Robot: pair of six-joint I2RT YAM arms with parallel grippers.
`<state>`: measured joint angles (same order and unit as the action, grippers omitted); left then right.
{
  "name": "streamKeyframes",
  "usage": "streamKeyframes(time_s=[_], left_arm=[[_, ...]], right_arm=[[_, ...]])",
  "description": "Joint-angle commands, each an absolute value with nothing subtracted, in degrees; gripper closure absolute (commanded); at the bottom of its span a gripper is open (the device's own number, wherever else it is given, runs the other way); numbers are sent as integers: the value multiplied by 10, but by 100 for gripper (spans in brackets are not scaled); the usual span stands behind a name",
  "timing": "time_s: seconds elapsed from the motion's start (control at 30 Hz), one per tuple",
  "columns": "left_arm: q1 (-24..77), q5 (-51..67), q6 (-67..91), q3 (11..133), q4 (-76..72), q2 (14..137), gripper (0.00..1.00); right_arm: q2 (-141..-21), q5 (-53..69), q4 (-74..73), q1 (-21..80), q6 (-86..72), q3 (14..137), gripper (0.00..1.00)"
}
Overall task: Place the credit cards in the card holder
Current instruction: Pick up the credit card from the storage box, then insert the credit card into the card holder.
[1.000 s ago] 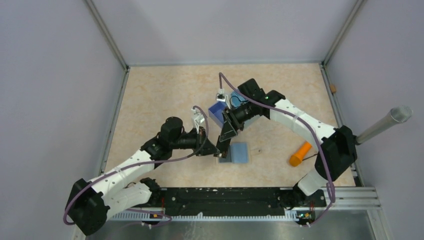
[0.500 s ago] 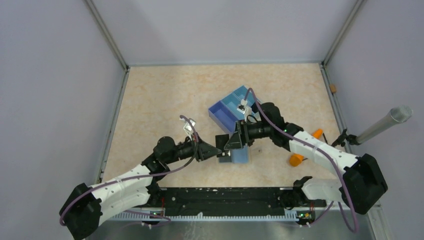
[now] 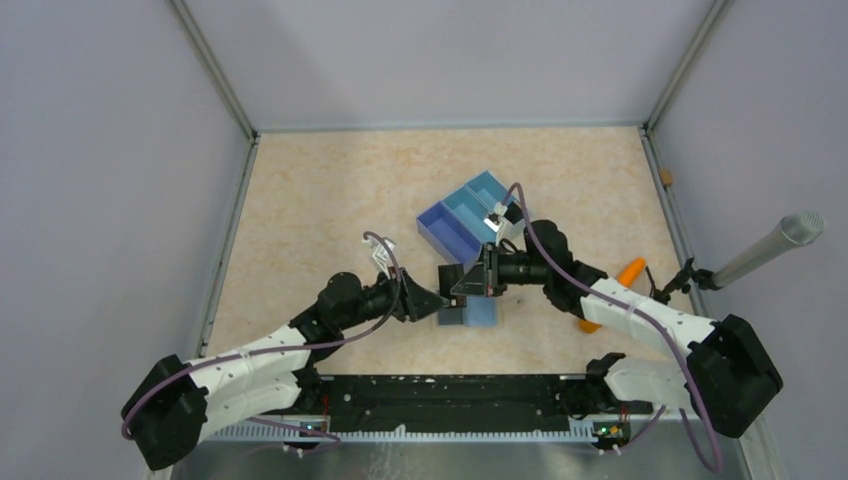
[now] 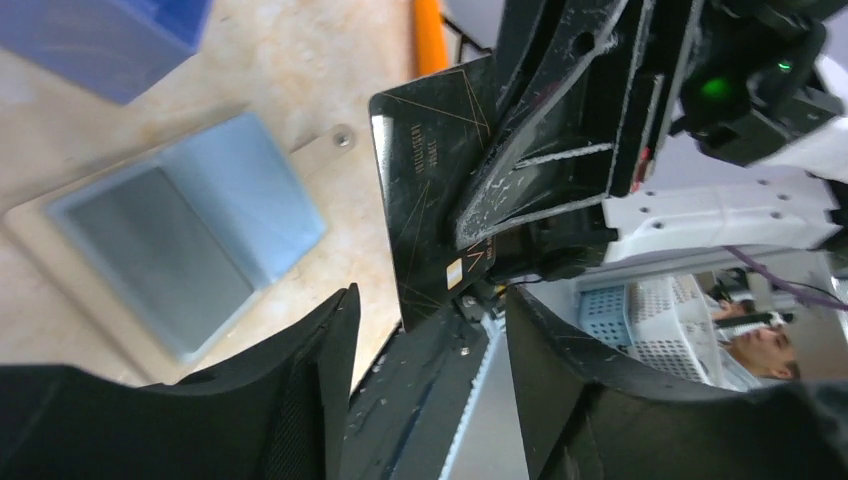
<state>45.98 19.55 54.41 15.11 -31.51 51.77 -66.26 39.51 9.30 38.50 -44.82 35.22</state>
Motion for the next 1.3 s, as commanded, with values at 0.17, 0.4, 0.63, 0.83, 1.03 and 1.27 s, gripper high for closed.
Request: streamKeyframes(time_s=[0.17,0.4,0.63,0.83,1.03,1.27], left_arm=[[463,122,526,207,-138,585,40],[463,110,536,215,-156,661,44],[463,105,538,231,-167,719,48],[463,95,529,244,-161,752,52],[463,65,506,256,-128,759,55],[464,62,494,263,-123,771,56]], right_arm=[[-655,290,59,374,-458,275,100],[-695,298,119,339,-455,234,100],[-742,295,148,319,-432,233,100],[-764,306,181,304,-430,229,100],[-787,326,211,304,-434,226,100],[-819,339,241,303,-444,214,100]])
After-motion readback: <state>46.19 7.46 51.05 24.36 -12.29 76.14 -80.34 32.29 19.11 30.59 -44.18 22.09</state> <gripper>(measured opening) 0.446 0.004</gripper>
